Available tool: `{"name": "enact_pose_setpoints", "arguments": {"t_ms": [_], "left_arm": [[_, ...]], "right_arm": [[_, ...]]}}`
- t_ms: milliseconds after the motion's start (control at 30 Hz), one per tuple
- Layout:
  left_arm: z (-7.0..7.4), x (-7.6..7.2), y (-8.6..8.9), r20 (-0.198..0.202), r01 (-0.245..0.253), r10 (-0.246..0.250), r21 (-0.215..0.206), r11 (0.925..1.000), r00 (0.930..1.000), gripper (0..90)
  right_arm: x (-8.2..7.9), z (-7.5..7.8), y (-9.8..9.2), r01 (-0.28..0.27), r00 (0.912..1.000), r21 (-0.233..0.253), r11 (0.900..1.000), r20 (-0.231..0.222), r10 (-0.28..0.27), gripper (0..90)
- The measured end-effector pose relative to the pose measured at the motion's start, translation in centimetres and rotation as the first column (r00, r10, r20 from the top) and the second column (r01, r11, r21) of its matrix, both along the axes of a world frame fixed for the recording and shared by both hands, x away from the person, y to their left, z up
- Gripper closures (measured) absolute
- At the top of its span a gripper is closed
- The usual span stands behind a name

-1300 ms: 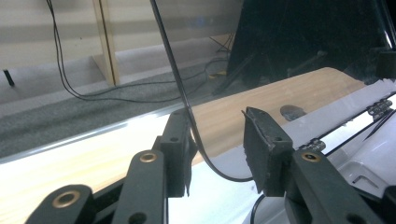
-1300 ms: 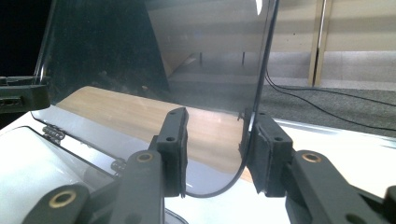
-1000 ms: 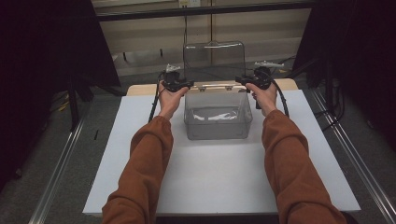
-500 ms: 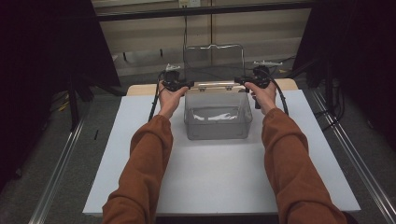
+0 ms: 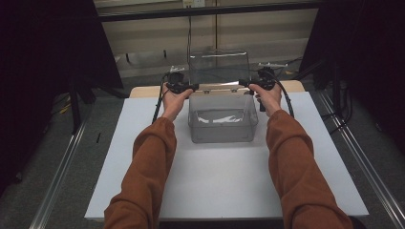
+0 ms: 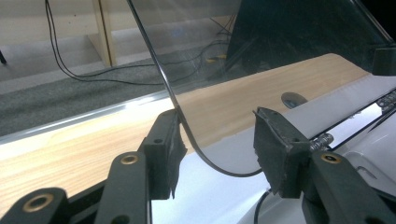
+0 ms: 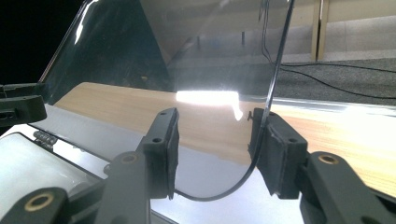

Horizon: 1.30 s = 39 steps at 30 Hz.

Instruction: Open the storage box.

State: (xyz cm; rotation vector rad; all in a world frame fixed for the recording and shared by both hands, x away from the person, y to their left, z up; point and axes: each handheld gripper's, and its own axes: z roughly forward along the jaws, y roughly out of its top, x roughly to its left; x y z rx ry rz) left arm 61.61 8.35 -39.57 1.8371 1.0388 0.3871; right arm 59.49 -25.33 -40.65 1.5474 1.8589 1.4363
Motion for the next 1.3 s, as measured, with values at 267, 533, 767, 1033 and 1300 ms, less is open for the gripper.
{"name": "enact_pose_setpoints", "arguments": {"t_ms": [267, 533, 767, 1033, 1300], "left_arm": [[-0.2, -0.1, 0.0, 0.002, 0.001, -0.001, 0.028, 0.9996, 1.0000, 50.8], [-0.5, 0.0, -0.1, 0.007, -0.003, 0.003, 0.016, 0.9999, 1.0000, 50.6], [-0.9, -0.2, -0.3, 0.045, -0.008, 0.006, 0.042, 0.9991, 0.9990, 47.7], [-1.0, -0.2, 0.1, 0.055, -0.018, 0.018, 0.003, 0.9998, 0.9983, 38.7], [-0.6, -0.6, 0.3, 0.073, -0.031, 0.032, -0.013, 0.9994, 0.9968, 25.3]], "right_arm": [[0.2, -1.1, -0.2, 0.030, 0.9954, 0.056, 0.998, -0.092, -0.025, 44.8], [0.2, -1.0, 0.2, 0.055, 0.9964, 0.000, 0.998, -0.065, -0.055, 38.2], [0.1, -0.9, 0.7, 0.069, 0.9970, -0.034, 0.997, -0.031, -0.070, 27.7], [-0.2, -0.2, 0.6, 0.077, 0.9968, -0.050, 0.996, 0.025, -0.075, 23.2], [-0.8, 0.2, 0.7, 0.079, 0.9951, -0.097, 0.992, 0.066, -0.073, 14.3]]}}
